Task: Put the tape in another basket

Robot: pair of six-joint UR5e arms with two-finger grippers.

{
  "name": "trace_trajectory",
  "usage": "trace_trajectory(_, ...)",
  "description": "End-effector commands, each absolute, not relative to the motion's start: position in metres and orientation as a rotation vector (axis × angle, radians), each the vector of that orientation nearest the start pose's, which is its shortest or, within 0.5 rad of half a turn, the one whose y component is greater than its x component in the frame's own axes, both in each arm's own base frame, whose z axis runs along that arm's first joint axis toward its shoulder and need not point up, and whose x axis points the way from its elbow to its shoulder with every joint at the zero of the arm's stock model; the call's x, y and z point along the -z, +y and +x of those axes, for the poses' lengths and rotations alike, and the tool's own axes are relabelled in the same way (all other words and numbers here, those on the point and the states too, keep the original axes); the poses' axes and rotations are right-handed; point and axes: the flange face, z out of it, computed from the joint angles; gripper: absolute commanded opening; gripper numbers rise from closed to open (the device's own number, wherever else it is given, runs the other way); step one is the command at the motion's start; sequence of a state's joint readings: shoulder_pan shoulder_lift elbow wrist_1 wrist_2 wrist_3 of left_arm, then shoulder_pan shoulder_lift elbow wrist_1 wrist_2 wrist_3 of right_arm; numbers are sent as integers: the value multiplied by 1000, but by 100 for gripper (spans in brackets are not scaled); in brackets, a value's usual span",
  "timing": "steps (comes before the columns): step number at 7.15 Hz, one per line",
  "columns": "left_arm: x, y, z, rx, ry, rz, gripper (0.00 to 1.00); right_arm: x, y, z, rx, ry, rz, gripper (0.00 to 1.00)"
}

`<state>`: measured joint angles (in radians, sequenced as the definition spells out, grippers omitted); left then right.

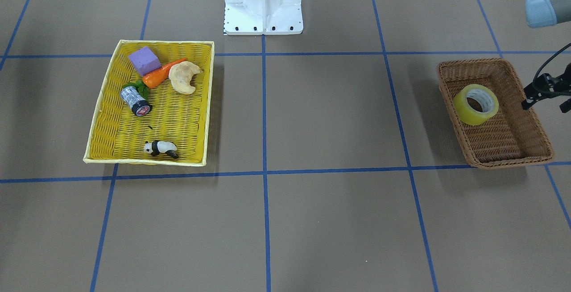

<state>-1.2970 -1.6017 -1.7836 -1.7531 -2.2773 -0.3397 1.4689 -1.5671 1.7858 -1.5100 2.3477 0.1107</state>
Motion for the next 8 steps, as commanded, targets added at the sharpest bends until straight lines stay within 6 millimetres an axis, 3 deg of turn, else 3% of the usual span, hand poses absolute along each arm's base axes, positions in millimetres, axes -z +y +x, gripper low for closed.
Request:
trace_trajectory(1,-519,-503,68,-103,800,228,98,-542,-503,9,108,-798,183,100)
trace_trajectory(2,-503,-499,67,-116,807,264,98,-538,-505,10,111,-799,192,100)
trace_trajectory(5,-486,-494,70,-133,835,264,98,-538,-506,8,116,-799,191,100)
trace_trajectory(8,-490,-498,72,-139,836,261,98,-538,-507,8,118,-799,193,100)
